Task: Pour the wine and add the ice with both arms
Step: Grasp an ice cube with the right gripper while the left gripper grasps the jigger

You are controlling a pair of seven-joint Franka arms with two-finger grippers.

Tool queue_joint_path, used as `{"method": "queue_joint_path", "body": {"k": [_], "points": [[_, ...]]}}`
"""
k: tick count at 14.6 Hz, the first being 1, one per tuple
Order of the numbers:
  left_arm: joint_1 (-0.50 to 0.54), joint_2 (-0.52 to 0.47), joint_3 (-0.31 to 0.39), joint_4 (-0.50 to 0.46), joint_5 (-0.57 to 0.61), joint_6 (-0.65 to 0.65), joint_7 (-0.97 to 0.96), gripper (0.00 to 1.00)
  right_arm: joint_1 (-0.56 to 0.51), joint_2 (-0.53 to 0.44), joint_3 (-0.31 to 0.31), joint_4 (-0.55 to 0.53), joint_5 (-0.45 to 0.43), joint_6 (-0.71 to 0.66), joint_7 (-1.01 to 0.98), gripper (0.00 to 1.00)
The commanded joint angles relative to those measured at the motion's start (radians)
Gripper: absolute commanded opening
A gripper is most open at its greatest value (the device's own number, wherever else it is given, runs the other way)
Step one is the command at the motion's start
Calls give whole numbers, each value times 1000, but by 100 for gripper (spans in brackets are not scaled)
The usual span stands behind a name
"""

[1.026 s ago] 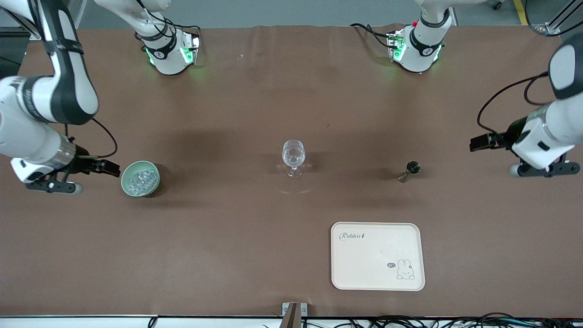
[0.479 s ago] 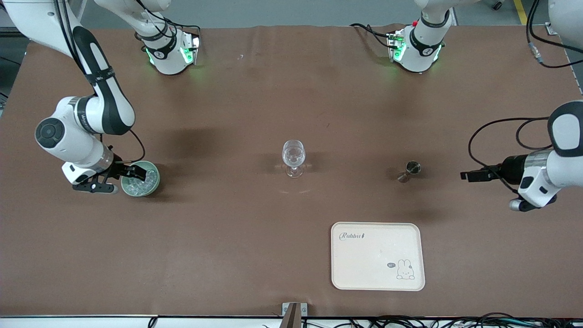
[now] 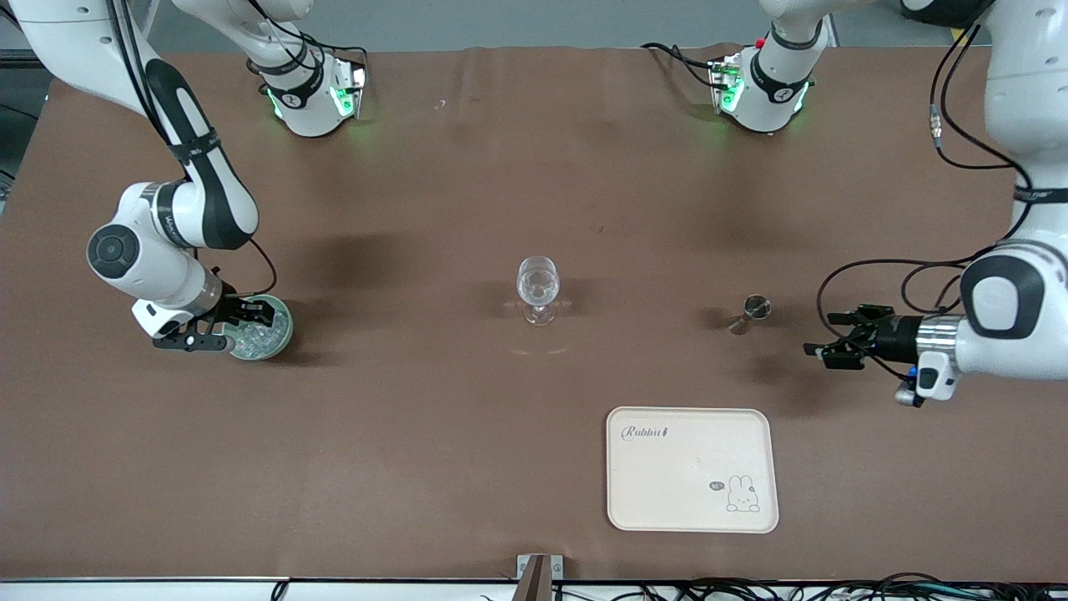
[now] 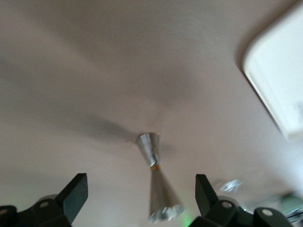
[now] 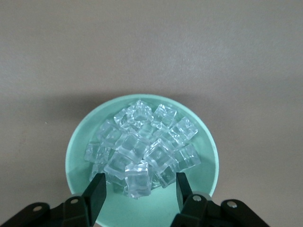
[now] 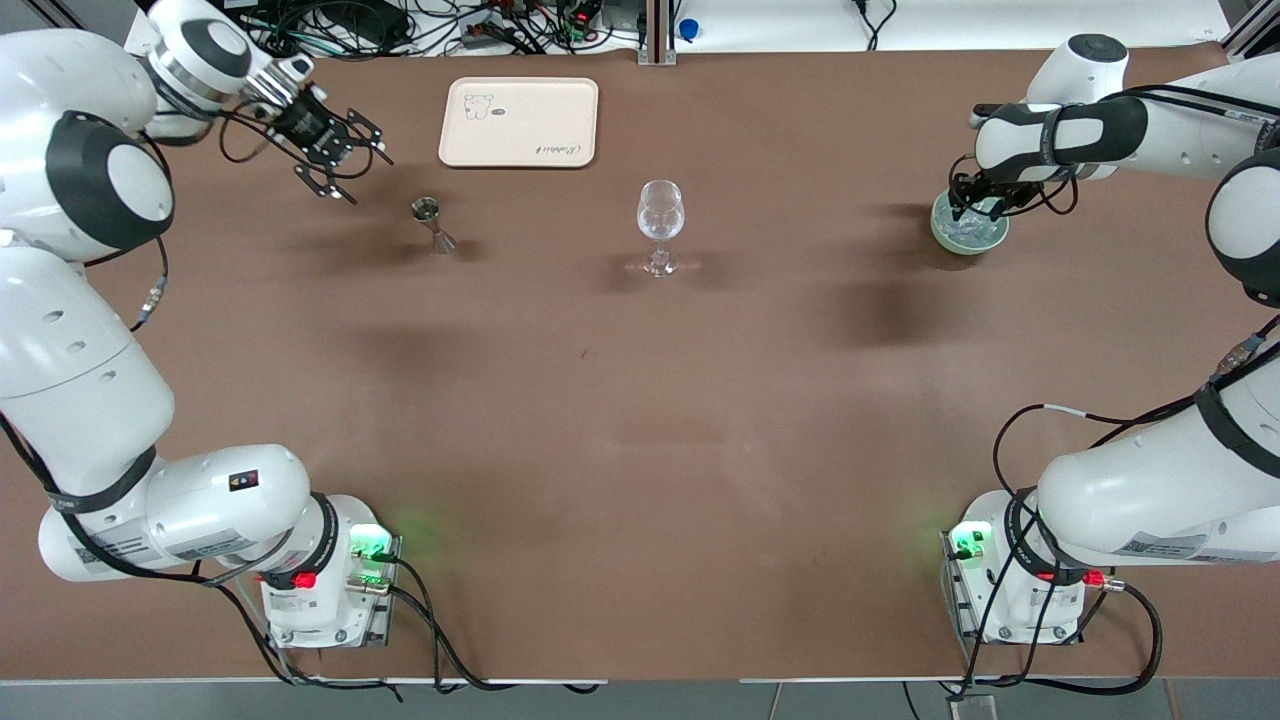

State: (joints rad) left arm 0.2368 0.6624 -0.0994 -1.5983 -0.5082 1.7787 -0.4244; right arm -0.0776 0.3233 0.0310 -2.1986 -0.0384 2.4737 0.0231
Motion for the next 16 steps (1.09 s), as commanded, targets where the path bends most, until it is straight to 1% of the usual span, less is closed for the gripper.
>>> {"method": "queue_joint_path", "body": {"k": [1,2,3,4,5,6,8,10,13,16], "points": [[6,25,-2,14,-42,2,-149,100,-2,7,1,-16,-6,11,-9,59],[6,42,-3,11,-71,2,-193,100,-4,10,1,-15,-5,11,-9,58],[1,51,-2,11,-97,1,-220,100,-4,14,1,-15,-5,13,-9,55],[-7,57,-3,11,-104,1,-243,100,-4,17,1,-15,-5,13,-8,52],[-10,65,-5,11,-107,-1,-276,100,-5,16,1,-13,-5,11,-8,52],[-11,72,-6,11,-118,-1,-308,94,-5,17,1,-13,-5,13,-8,51],[-11,75,-6,-9,-145,-4,-315,90,-5,19,1,-12,-5,14,-8,49],[-11,75,-6,-22,-150,-5,-316,86,-5,20,1,-13,-5,20,-8,47],[-11,89,-11,-43,-150,-5,-315,78,-5,26,1,-9,-1,22,-6,46],[-11,95,-16,-52,-150,-19,-291,76,-5,28,1,-7,-1,24,-6,46]]}}
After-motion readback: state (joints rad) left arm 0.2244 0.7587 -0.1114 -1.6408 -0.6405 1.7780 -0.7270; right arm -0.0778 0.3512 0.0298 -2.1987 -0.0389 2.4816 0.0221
